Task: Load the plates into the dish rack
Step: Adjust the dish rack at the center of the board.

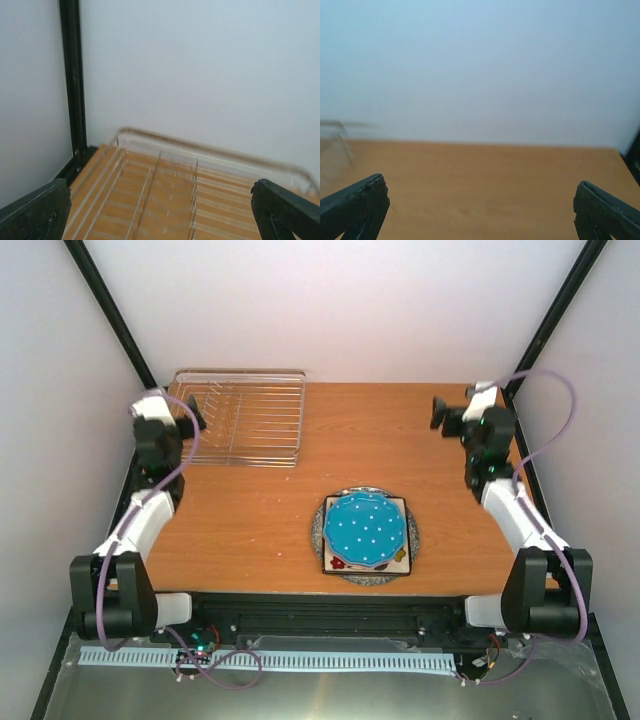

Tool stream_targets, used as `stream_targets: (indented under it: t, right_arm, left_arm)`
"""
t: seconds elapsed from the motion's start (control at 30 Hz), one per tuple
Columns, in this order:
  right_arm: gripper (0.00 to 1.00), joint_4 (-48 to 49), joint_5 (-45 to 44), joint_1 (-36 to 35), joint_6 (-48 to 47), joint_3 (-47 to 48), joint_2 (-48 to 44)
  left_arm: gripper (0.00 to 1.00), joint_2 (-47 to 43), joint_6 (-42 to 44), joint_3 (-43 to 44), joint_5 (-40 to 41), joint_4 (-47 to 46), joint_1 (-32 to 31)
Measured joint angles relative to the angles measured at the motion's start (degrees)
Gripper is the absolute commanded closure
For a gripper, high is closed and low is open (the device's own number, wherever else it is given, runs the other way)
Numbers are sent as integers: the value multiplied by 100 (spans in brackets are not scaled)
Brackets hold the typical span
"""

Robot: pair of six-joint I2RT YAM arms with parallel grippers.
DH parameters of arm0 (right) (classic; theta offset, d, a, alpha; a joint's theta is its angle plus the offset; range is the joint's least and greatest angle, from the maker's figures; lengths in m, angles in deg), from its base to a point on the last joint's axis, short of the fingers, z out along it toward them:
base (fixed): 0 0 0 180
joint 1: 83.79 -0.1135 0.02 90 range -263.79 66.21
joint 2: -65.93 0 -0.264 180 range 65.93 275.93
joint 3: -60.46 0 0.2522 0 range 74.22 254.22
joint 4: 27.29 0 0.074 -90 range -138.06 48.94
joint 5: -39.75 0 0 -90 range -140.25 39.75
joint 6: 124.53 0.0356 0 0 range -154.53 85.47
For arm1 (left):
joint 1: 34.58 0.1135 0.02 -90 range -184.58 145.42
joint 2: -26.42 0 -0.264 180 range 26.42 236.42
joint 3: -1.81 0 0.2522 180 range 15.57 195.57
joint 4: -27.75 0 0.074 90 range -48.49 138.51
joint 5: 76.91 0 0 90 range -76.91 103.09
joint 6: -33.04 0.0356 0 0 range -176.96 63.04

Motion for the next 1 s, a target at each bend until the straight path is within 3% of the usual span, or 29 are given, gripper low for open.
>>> stream_targets:
  t: [0.07, 0.17, 0.33, 0.5, 0.63, 0.73, 0.93, 1.0]
  right_arm:
    - [0, -852, 238, -7, 260, 1069, 37]
    - [0, -1543, 688, -17, 638, 1899, 50]
    - [0, -2083, 1128, -28, 1467, 1937, -15]
    - [5, -2758, 1215, -31, 1943, 2114, 68]
    - [6, -2927, 1233, -31, 2135, 2096, -31]
    - [6, -2964, 1244, -31, 2221, 1996, -188]
    - [5, -3018, 1231, -31, 2238, 1945, -291]
    - [3, -3036, 1228, -31, 2236, 1945, -291]
  left_arm:
    - [0, -111, -433, 907, 225, 981, -2]
    - [0, -275, -1174, 1840, 457, 2153, 2]
    - [0, -649, -2664, 2046, 446, 3410, 2]
    - [11, -448, -4409, 2087, 107, 5031, 13]
    - [27, -758, -5453, 1373, -229, 5001, 20]
    - [30, -872, -6039, 896, -455, 4959, 17]
    - [55, -542, -6485, 824, -581, 4905, -33]
    - [57, -376, -6537, 826, -619, 4804, -37]
